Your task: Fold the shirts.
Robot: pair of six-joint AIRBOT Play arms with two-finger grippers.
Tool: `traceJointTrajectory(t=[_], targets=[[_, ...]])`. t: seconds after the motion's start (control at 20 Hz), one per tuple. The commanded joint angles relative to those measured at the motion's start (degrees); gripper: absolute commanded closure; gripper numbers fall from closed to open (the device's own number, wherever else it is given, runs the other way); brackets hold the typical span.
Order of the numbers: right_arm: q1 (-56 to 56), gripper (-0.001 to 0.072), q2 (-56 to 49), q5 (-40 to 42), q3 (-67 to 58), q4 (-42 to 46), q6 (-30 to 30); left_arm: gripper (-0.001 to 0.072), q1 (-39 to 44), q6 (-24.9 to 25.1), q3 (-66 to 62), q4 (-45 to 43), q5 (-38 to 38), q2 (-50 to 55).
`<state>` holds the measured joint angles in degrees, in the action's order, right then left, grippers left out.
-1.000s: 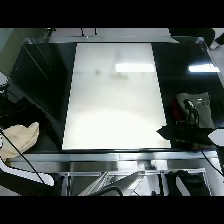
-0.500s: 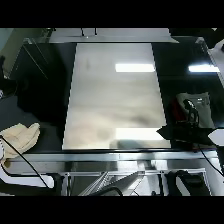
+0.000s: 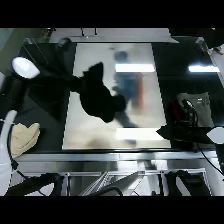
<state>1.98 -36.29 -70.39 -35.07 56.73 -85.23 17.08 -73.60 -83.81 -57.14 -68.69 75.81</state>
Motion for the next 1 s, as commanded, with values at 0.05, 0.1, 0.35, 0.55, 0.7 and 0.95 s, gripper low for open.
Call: traceJointTrajectory(t=[0.05, 0.1, 0.35, 0.55, 0.7, 0.95], targets=[[0.0, 0.0692, -1.7, -0.1, 0.0, 0.0, 0.0, 0.0686, 7.5, 0.2, 8.2, -1.8, 12.9, 2.2], [-0.1, 0.069, -2.1, -0.1, 0.0, 0.0, 0.0, 0.057, 7.1, 0.2, 7.5, -3.0, 12.8, 3.6], [0.0, 0.0683, -5.9, 1.9, -0.2, -0.1, 1.4, 0.0012, -0.2, -2.9, -2.6, -4.7, 3.6, 8.0], [0.0, 0.0347, -14.4, 4.9, -3.4, -2.4, 7.4, 0.0012, -7.2, -6.5, -2.2, -4.6, -12.5, 6.3], [0.1, 0.0343, -24.0, 8.3, -9.0, -2.8, 9.1, 0.0012, -6.3, -7.5, 13.4, -3.7, -11.8, 0.4], [0.0, 0.0335, -41.3, 8.7, -16.4, -3.1, 12.1, 0.0013, 3.2, -4.9, 38.1, 12.1, 12.4, -5.4]])
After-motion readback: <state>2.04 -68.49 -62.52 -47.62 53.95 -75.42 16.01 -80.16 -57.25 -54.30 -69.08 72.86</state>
